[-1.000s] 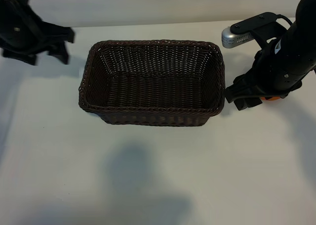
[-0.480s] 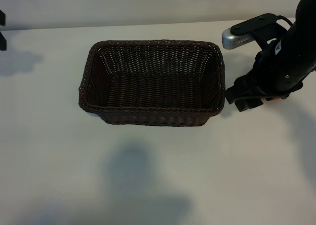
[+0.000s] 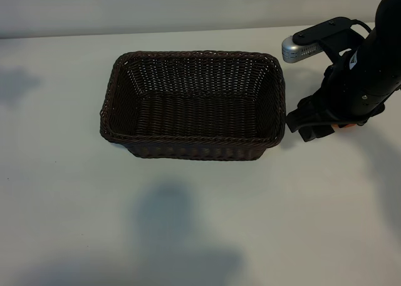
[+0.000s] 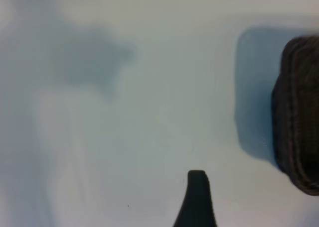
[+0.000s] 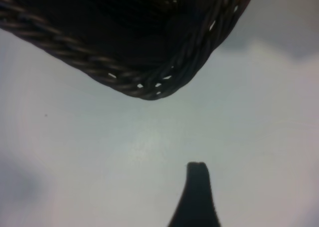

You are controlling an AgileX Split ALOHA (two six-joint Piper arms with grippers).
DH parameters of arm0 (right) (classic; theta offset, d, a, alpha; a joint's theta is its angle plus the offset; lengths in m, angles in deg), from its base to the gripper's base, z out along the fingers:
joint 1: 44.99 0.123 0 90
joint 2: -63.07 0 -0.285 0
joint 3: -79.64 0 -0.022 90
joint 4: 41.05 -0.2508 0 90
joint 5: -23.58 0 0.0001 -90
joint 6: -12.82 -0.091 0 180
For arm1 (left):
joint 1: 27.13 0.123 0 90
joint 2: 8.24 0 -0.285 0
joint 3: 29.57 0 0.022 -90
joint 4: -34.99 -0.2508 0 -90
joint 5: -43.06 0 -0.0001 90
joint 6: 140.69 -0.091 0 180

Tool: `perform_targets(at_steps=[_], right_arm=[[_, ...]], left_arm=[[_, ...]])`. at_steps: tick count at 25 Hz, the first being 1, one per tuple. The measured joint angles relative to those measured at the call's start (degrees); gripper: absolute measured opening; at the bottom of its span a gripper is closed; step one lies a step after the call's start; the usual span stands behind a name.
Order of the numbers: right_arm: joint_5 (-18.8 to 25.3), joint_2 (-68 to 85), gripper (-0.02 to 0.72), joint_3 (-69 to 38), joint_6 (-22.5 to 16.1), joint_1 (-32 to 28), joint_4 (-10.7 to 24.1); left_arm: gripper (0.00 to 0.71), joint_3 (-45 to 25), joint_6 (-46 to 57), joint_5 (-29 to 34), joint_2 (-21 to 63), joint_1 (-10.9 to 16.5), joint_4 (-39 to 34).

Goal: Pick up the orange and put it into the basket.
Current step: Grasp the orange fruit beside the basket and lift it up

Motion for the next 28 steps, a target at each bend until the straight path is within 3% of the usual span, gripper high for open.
perform_targets(at_steps=[5,9,13,18,21,28], right_arm=[[-0.1,0.0,0.56,0.0,0.1,0.0,0.6],[-0.2,0.0,0.56,0.0,0.1,0.0,0.9],[-0.4,0.0,0.56,0.0,0.1,0.0,0.9],[-0.6,0.0,0.56,0.0,0.1,0.0,0.9],[-0.6,0.0,0.56,0.0,0.1,0.0,0.9],[-0.6,0.0,0.56,0.0,0.1,0.0,0.9]], left_arm=[[0.594,-0.2,0.0,0.1,8.4,-0.1,0.0],[0.593,-5.1,-0.7,-0.8,16.4,-3.4,-1.5],[0.593,-13.4,2.5,-3.6,27.6,-6.1,-9.6],[0.593,-21.3,7.8,-1.1,39.6,-6.6,-18.5],[0.592,-24.0,8.3,0.8,45.5,-7.4,-18.4],[0.592,-28.8,8.8,3.2,51.4,-14.1,-14.2]])
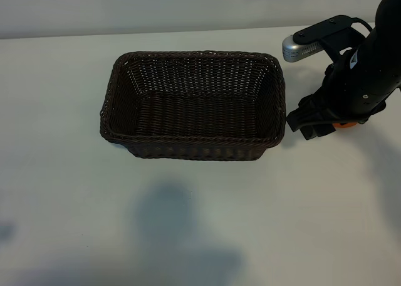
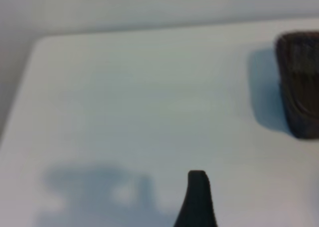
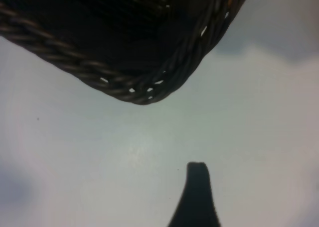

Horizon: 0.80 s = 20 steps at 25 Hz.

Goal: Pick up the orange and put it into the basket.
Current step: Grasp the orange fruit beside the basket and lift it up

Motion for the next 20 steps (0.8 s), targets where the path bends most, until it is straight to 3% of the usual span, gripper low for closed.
perform_targets(at_steps=[5,14,20], right_arm=[[-0.1,0.0,0.56,0.0,0.0,0.0,0.0],[-1.2,0.0,0.56,0.0,0.0,0.0,0.0],[-1.7,0.0,0.56,0.0,0.0,0.0,0.0]], left_arm=[[0.592,-6.1,2.6,0.2,5.9,-3.4,0.6],[0.592,-17.3,2.8,-0.8,19.2,-3.9,1.4],[0.592,-18.7,-2.5,-2.6,20.4,-3.9,2.0]])
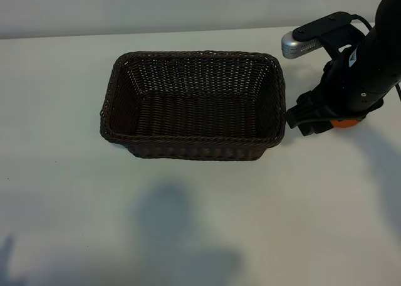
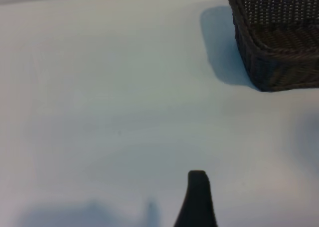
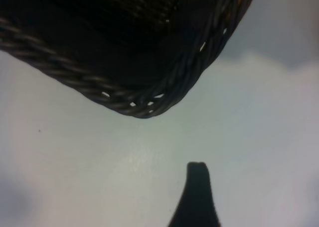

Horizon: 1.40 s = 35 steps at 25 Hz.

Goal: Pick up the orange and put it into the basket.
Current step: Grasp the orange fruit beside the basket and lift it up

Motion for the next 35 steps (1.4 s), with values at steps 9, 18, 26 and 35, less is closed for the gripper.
perform_targets(at_steps=[9,18,26,35], right_arm=[[-0.9,0.0,0.56,0.0,-0.1,0.0,0.0],[-8.0,0.0,0.56,0.0,-8.4,-2.7,4.2],[-12.4,-0.3,0.584,0.0,-8.8,-11.5,4.7],[-15.7,-7.8,0.589,0.5,-6.7,-13.9,5.3]], left_arm=[[0.592,-0.1,-1.7,3.2,0.0,0.0,0.0],[0.592,-5.0,-1.5,1.1,0.1,0.0,0.7],[0.592,-6.4,-1.5,-0.8,0.1,0.0,3.7],[0.592,-6.4,-1.5,-1.0,0.1,0.0,6.2]])
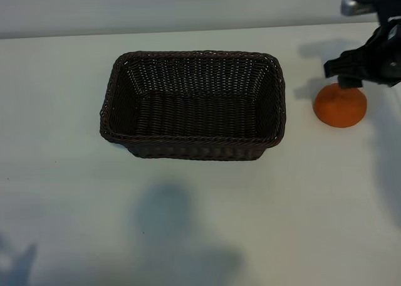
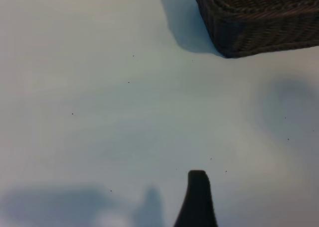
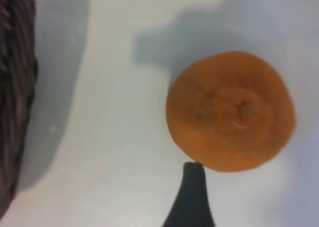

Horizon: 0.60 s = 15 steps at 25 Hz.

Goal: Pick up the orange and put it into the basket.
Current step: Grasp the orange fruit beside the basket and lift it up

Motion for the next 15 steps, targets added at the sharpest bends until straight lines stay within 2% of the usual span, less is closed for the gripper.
perform_targets(at_steps=[9,15], right_arm=[[-0.1,-8.8,0.589,7.0,0.0,0.0,0.0],[-1.0,-12.5,0.589,7.8,0.3,0.0,0.2]], left_arm=[[0.592,0.0,0.0,0.0,0.0,0.0,0.1],[0.591,0.0,0.0,0.0,0.0,0.0,0.1]])
